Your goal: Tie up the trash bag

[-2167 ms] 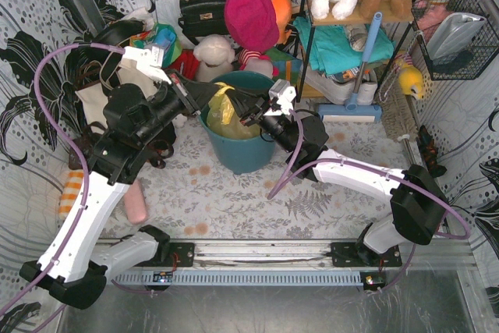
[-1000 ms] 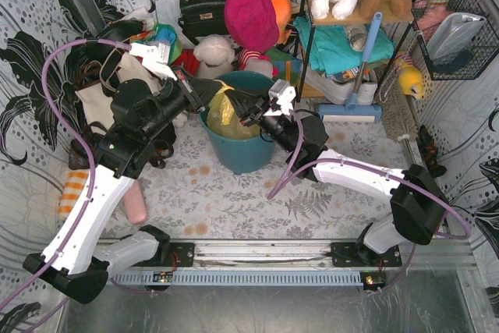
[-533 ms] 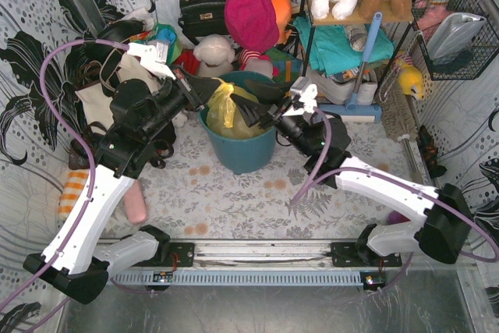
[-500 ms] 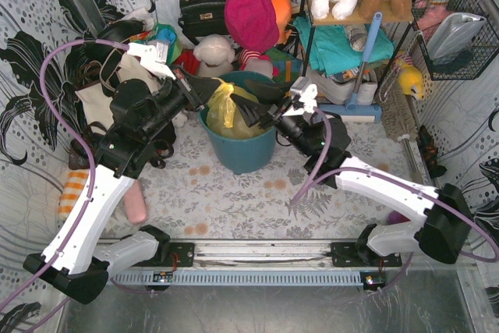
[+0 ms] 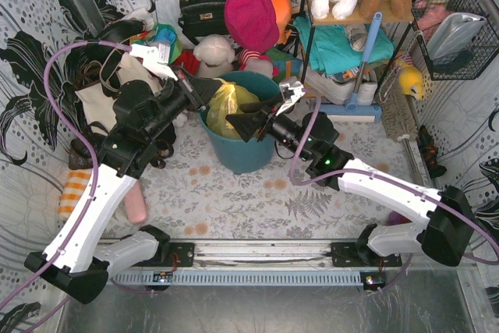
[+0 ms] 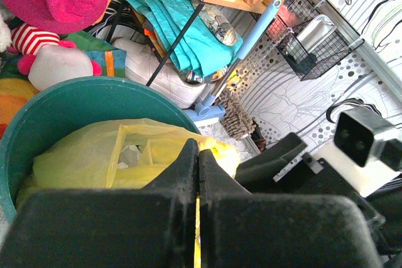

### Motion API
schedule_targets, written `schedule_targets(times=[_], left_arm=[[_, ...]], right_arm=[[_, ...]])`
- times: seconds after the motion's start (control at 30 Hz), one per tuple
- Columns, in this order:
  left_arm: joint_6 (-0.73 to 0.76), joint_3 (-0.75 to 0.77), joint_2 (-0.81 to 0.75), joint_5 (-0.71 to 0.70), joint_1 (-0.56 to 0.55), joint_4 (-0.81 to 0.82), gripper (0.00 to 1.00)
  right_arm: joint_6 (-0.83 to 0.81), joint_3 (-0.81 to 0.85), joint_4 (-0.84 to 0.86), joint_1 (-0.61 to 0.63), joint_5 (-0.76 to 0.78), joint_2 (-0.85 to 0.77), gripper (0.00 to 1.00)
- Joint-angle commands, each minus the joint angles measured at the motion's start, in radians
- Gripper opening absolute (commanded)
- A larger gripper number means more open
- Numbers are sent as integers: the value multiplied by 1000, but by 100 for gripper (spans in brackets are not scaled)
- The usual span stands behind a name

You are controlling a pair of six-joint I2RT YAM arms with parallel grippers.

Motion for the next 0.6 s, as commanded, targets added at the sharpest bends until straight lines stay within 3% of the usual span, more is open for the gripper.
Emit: schedule_targets(times=[0.0, 0.17, 0.57], left_arm=[[3, -18, -13, -7, 0, 70, 0], [3, -20, -11, -6, 0, 69, 0], [2, -23, -1, -2, 0, 75, 0]], right_arm=[[56, 31, 91, -2, -6, 44, 60], [50, 50, 78, -3, 23, 66, 43], [-16, -23, 31, -3, 128, -51, 19]])
